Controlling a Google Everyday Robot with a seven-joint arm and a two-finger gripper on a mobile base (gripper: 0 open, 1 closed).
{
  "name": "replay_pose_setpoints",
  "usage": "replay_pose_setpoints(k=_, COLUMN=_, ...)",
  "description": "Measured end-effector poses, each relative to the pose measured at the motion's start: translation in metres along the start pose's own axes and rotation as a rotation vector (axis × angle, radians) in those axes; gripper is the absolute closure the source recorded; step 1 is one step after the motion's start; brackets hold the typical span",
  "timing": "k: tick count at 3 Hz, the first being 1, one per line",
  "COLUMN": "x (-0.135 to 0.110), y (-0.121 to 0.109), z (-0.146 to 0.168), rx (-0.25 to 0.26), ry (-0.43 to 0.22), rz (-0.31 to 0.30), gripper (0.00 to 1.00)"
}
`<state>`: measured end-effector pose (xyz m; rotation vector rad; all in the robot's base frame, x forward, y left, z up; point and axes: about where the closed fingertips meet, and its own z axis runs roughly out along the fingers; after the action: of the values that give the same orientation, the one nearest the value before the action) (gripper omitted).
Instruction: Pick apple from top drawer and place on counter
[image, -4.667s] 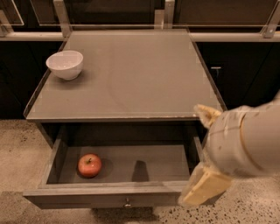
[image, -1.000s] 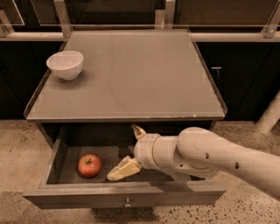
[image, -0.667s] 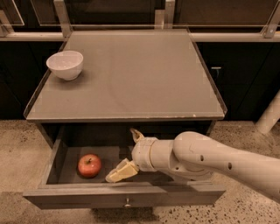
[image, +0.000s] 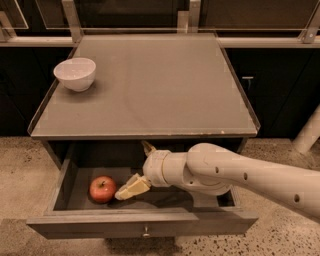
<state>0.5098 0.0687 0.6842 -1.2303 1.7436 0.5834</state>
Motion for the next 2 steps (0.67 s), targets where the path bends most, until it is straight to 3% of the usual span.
replay_pose_setpoints(k=2, x=0.028, y=0.005, z=0.04, rx=-0.018, ry=-0.031, rz=0.004, gripper=0.0)
